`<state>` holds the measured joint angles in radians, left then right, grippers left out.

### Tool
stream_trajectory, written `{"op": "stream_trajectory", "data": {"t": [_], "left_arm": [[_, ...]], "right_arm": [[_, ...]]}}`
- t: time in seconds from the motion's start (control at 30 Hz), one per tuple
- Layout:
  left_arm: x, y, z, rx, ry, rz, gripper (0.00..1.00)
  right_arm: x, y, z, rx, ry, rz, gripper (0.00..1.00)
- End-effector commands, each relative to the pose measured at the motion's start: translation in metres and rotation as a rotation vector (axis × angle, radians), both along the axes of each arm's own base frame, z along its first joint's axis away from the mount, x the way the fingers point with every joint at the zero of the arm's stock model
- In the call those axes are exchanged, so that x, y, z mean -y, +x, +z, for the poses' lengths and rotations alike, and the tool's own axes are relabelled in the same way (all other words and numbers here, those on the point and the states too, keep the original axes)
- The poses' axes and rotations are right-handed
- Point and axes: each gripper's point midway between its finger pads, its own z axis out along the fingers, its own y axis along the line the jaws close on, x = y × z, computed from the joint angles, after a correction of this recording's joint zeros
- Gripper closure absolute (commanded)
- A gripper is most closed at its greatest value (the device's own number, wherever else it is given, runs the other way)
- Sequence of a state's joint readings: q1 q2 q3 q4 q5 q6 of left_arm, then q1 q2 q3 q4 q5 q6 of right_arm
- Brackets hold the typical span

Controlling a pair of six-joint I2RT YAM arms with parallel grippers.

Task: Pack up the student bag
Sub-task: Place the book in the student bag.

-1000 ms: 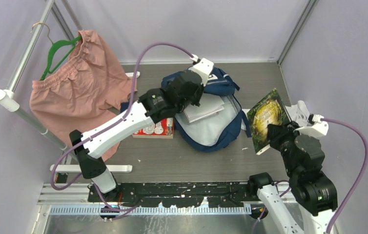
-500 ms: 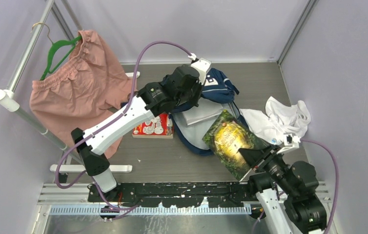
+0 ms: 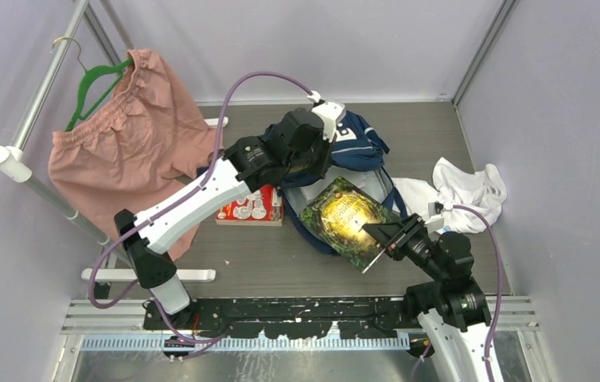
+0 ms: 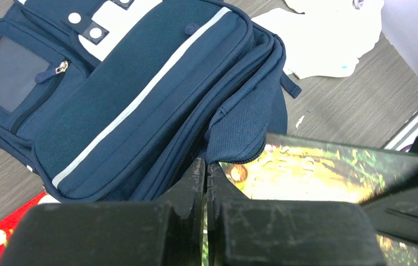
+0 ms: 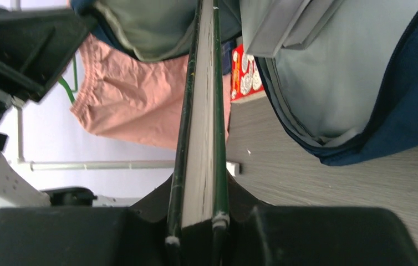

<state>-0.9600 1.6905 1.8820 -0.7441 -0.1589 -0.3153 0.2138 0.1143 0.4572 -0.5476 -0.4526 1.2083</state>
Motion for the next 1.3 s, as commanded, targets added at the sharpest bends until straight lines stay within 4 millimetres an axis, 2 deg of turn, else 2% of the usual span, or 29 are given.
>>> {"op": "stream_trajectory", "data": {"t": [0.0,0.2,0.37,0.53,0.63,0.77,0.83,1.03,1.27], "left_arm": [[0.001,-0.006,0.078,0.122,-0.235,-0.026,1.0],[0.0,-0.012,0.08,0.13,-0.27,-0.045,1.0],[0.01,-0.026,0.078,0.109,-0.293,-0.142,1.0],[0.011,-0.035,0.072,0.087,-0.277,-0.187,1.0],[0.014,-0.041,0.068,0.082,-0.283,-0.232,1.0],[0.02,-0.052,0.063,0.071,-0.297,-0.307,1.0],[0.02,-0.055,0.064,0.076,-0.305,-0.322,1.0],[0.02,-0.061,0.069,0.091,-0.321,-0.36,1.0],[0.023,-0.067,0.082,0.092,-0.383,-0.375,1.0]], "right_arm": [[0.007,0.022,0.065,0.162,0.148,-0.096,0.99],[0.016,0.058,0.04,0.037,0.135,-0.214,0.99],[0.028,0.087,0.029,0.033,0.186,-0.333,0.99],[0.02,0.096,0.021,-0.001,0.141,-0.305,0.99],[0.023,0.103,0.018,0.004,0.138,-0.333,0.99],[0.014,0.112,0.023,0.006,0.113,-0.301,0.99],[0.009,0.117,0.018,-0.013,0.095,-0.297,0.99],[-0.017,0.135,0.02,0.039,0.074,-0.27,0.99],[-0.026,0.178,0.009,0.086,0.055,-0.397,0.99]]}}
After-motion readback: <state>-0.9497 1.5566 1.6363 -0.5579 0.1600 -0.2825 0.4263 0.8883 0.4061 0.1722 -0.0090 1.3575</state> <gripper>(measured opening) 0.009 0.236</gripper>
